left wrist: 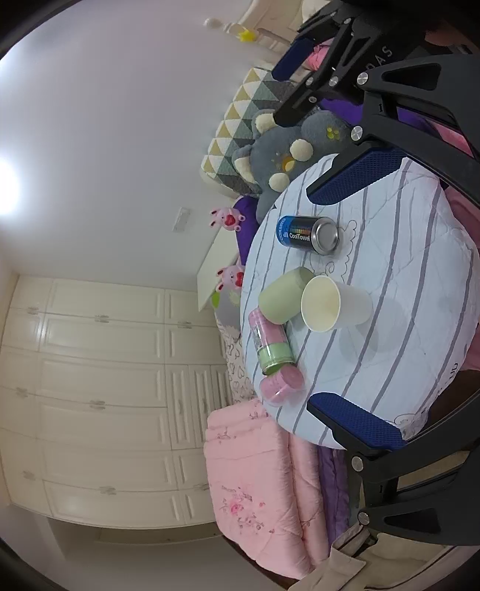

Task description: Flip cup upright

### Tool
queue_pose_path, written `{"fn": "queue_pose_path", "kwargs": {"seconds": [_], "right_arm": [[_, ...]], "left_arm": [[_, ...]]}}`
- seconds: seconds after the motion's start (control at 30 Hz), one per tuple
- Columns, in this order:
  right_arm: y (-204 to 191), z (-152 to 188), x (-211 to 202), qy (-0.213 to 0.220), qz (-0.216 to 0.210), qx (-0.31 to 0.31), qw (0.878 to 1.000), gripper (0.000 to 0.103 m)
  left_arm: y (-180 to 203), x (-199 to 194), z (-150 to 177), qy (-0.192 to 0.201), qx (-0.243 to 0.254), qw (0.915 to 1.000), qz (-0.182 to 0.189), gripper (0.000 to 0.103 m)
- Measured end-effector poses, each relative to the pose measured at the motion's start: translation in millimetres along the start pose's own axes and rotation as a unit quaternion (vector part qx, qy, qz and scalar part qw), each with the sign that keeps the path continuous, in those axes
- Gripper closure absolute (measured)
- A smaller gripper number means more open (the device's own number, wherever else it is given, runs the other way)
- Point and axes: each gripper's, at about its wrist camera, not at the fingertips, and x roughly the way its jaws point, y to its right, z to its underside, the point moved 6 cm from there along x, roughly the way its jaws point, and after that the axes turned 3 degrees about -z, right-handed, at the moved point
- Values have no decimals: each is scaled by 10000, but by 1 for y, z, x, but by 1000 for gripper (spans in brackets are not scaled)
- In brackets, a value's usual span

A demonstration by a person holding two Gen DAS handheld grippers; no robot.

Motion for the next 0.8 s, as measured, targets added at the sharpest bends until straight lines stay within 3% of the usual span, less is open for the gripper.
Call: {"fn": "queue_pose_path", "kwargs": {"seconds": [0.8], "right_arm": [[4, 0, -19, 374, 97, -59, 9992, 20]], "left_arm": [[15, -7, 4, 223, 319, 9992, -125, 0]]}}
